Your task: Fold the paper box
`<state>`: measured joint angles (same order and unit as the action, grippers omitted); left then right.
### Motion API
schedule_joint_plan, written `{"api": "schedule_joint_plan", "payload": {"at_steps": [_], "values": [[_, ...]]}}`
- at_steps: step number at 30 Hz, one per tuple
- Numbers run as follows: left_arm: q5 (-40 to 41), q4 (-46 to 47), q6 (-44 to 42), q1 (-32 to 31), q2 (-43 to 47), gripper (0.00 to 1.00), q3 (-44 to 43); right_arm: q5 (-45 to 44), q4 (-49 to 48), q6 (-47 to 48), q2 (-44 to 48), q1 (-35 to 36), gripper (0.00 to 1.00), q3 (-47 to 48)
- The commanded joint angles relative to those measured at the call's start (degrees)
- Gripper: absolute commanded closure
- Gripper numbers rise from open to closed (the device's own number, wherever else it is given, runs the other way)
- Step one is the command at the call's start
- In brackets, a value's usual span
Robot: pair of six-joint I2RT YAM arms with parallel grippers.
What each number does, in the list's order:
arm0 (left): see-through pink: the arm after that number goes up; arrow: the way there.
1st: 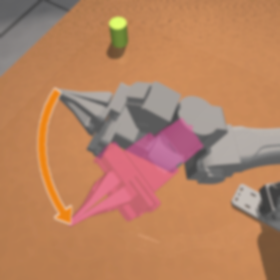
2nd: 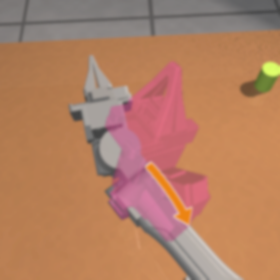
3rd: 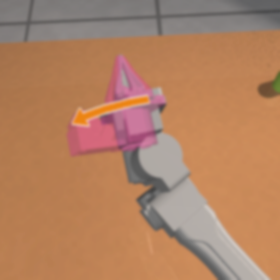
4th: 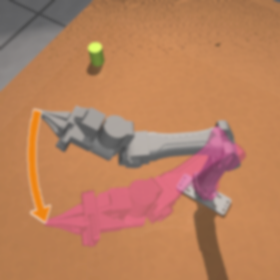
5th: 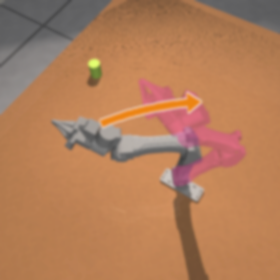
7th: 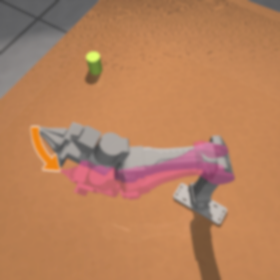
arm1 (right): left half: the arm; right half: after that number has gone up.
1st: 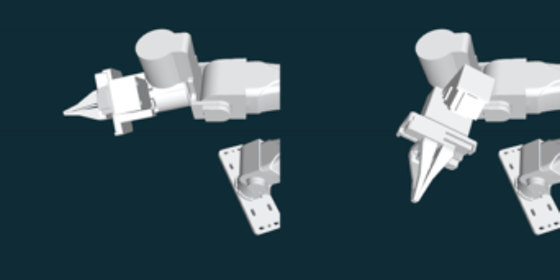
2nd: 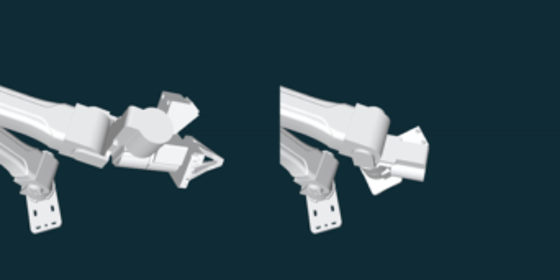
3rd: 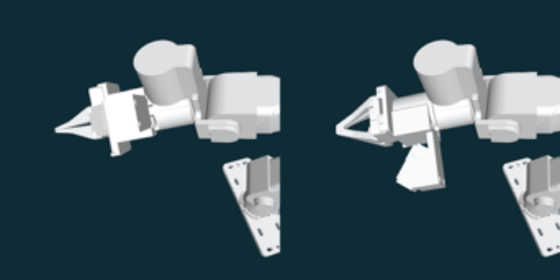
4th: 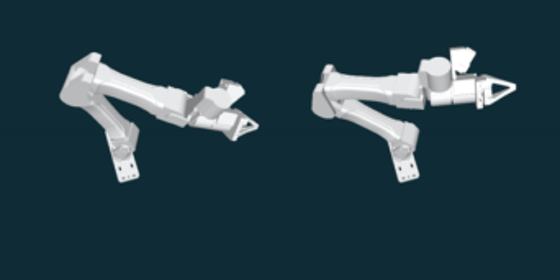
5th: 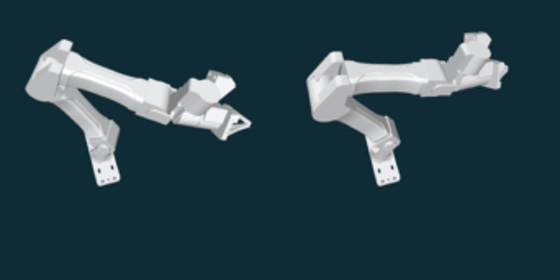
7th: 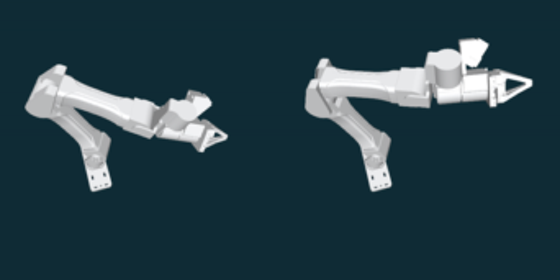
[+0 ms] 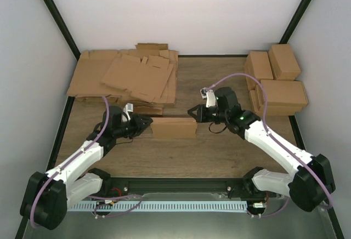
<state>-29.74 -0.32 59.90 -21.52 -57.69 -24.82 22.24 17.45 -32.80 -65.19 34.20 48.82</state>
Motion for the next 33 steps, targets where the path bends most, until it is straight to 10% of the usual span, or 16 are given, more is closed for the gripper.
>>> {"api": "schedule_joint_plan", "payload": {"at_steps": [1, 33], "values": [[2.99, -7.04, -0.84, -0.13, -0.27, 0.75, 1.17, 13.81, -8.33, -0.84, -2.49, -4.23, 0.99, -2.19], [6.36, -7.87, 0.30, -2.86, 2.72, 0.76, 2.56, 24.87, -16.39, -1.16, -11.56, -7.84, 0.99, -8.76]]}}
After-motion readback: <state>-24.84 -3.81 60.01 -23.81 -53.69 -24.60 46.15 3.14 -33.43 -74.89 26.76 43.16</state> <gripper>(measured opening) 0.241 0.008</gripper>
